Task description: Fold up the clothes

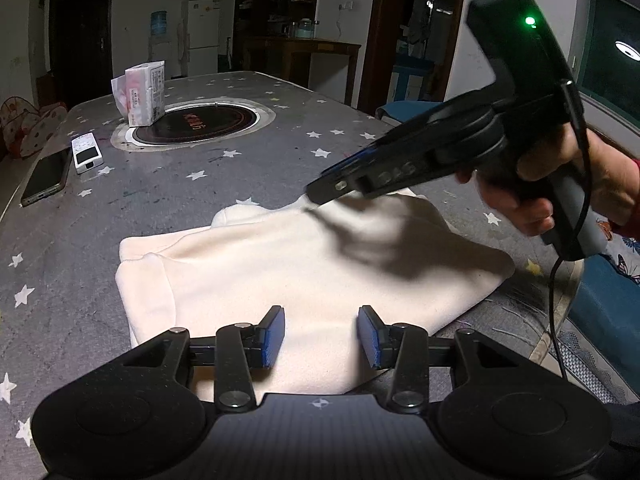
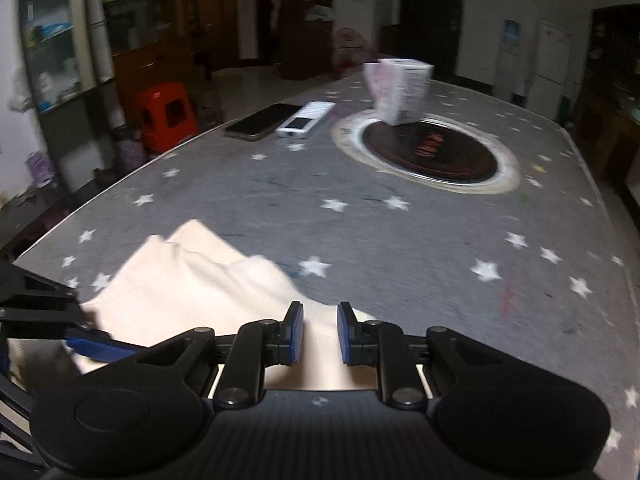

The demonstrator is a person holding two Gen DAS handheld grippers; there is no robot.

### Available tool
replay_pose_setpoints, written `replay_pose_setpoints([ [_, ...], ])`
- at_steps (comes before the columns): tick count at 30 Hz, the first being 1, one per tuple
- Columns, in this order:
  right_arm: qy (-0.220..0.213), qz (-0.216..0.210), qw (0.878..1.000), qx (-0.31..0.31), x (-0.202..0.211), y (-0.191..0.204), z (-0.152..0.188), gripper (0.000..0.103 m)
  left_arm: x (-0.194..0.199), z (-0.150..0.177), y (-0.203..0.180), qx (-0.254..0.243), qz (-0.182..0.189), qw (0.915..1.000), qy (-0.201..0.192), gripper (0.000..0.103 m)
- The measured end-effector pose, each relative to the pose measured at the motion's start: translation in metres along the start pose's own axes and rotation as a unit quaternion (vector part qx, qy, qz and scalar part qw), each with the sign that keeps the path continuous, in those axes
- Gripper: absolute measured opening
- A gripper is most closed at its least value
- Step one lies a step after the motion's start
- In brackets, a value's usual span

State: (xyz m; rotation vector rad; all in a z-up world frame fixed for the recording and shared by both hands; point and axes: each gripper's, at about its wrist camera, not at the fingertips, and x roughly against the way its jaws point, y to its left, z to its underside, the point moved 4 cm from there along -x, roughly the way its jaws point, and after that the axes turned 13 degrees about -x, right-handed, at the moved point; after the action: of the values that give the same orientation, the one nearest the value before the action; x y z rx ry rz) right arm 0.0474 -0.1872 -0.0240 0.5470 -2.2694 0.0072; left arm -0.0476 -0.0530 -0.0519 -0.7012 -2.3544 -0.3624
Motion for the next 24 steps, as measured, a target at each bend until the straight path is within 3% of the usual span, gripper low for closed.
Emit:
replay_pose_setpoints([
  [6, 0.021, 0.01, 1.0, -0.004, -0.031, 0.003, 0.0, 0.017, 0.001, 0.001, 0.0, 0.004, 0.002, 1.0, -0.003, 0.045],
  [12, 0.01, -0.019, 1.0, 0.017, -0.021, 0.021, -0.01, 0.017, 0.002, 0.002, 0.0, 0.006, 0.006, 1.0, -0.005, 0.046],
  [16, 0.027, -0.049, 0.998, 0.03, -0.03, 0.036, -0.014, 0.017, 0.003, 0.002, 0.0, 0.009, 0.006, 0.9999, -0.006, 0.046],
  [24, 0.034, -0.047, 0.998, 0.016, -0.048, 0.035, -0.018, 0.019, 0.007, -0.001, 0.006, 0.016, 0.003, 0.9998, -0.012, 0.048],
])
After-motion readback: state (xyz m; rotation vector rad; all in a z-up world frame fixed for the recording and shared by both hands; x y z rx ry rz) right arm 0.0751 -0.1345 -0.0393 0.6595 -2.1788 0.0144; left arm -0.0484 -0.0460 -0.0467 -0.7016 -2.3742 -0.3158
